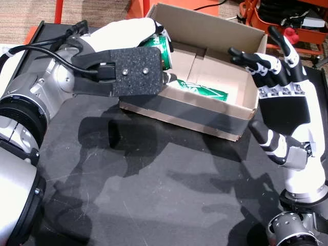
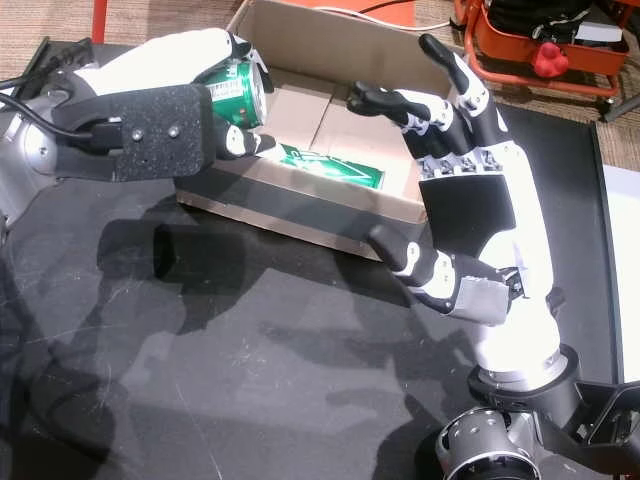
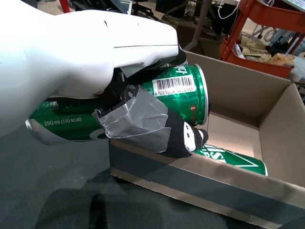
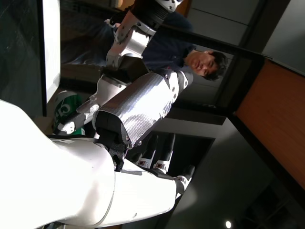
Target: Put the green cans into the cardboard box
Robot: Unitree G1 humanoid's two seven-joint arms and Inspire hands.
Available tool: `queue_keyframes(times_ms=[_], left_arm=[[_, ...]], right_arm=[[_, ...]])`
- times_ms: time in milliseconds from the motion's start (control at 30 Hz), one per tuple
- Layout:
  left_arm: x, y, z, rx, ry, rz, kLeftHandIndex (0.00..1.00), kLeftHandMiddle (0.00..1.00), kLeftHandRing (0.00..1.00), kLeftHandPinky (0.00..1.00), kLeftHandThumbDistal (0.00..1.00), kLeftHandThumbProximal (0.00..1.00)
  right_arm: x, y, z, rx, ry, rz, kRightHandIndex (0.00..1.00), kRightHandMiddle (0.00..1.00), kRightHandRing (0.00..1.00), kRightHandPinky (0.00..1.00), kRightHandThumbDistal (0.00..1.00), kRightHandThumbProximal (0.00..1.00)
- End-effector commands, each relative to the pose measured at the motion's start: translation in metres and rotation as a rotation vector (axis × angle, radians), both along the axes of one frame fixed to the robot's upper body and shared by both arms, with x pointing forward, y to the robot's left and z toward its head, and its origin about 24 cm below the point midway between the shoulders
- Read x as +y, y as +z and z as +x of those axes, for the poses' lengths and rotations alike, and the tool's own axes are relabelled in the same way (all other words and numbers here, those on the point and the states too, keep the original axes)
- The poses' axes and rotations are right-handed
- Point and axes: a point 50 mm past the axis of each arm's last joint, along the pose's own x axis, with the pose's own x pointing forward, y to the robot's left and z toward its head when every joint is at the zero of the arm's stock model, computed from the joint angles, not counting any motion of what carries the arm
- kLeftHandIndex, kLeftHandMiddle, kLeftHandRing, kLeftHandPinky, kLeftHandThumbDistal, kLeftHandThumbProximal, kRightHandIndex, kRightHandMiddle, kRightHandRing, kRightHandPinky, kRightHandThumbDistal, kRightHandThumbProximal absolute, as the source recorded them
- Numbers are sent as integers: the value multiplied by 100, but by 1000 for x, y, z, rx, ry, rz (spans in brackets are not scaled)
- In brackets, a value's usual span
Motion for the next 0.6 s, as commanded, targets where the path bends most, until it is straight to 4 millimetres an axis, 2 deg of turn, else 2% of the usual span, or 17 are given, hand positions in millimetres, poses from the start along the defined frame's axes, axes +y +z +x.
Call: queue_keyframes(times_ms=[0, 67, 167, 233, 333, 400, 433, 467, 500, 567], left_arm=[[8, -9, -2, 8, 19, 29, 28, 52, 67, 72, 61, 42], [9, -10, -2, -2, 19, 38, 28, 52, 68, 73, 55, 42], [10, -10, -2, -4, 20, 36, 29, 52, 68, 77, 47, 45], [10, -10, -2, -21, 17, 58, 27, 50, 65, 79, 40, 48], [11, -9, -2, -85, -5, 153, 22, 44, 60, 80, 30, 56], [10, -8, -2, -177, -50, 313, 22, 43, 60, 82, 30, 62], [10, -8, -2, -230, -78, 400, 25, 46, 61, 82, 32, 63], [11, -7, -2, -277, -101, 455, 24, 45, 57, 79, 35, 59], [11, -5, -2, -308, -114, 486, 24, 44, 55, 76, 37, 60], [11, -3, -2, -347, -125, 500, 22, 42, 52, 73, 33, 59]], right_arm=[[-1, -1, 0, 11, 13, 26, 94, 69, 70, 95, 91, 100], [0, -2, 1, 22, 31, 43, 94, 70, 71, 96, 87, 100], [0, -3, 1, 36, 55, 66, 98, 71, 72, 95, 88, 99], [0, -4, 2, 49, 64, 70, 99, 72, 73, 96, 85, 97], [1, -4, 2, 54, 63, 68, 98, 72, 75, 97, 87, 99], [2, -3, 2, 60, 61, 66, 98, 73, 76, 98, 88, 99], [2, -3, 3, 61, 59, 65, 98, 74, 76, 99, 90, 100], [2, -3, 3, 62, 57, 64, 97, 74, 76, 99, 88, 99], [2, -2, 3, 62, 57, 63, 99, 75, 77, 100, 89, 99], [2, -2, 4, 65, 55, 69, 99, 74, 77, 100, 91, 98]])
